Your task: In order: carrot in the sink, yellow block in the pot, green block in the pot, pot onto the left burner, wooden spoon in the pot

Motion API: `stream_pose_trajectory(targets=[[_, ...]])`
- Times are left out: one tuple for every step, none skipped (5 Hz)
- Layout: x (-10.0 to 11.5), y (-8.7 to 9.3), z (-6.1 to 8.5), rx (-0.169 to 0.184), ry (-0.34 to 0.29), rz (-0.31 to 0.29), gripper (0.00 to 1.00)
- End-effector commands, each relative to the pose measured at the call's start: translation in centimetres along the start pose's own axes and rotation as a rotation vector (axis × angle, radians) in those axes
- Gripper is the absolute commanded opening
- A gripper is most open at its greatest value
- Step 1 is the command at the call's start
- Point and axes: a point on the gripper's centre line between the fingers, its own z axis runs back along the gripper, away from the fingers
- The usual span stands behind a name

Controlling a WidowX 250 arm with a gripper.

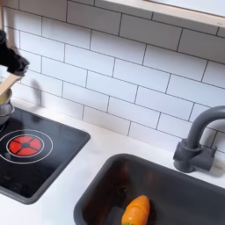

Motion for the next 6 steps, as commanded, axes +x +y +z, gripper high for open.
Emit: stream_pose_trajectory(targets=[[0.6,-2.9,-0.2,-0.175,0.138,-0.181,1.00],[0.6,-3.8,0.0,-0.252,0.162,-0.209,1.00],[0.6,-4.8,0.5,-0.302,0.151,-0.222,1.00],[0.8,-6.1,0.7,-0.333,0.134,-0.245,1.00],[0.5,-7.0,0.8,-0.223,0.049,-0.195,1.00],[1.1,-7.1,1.7,-0.227,0.042,-0.220,1.00]])
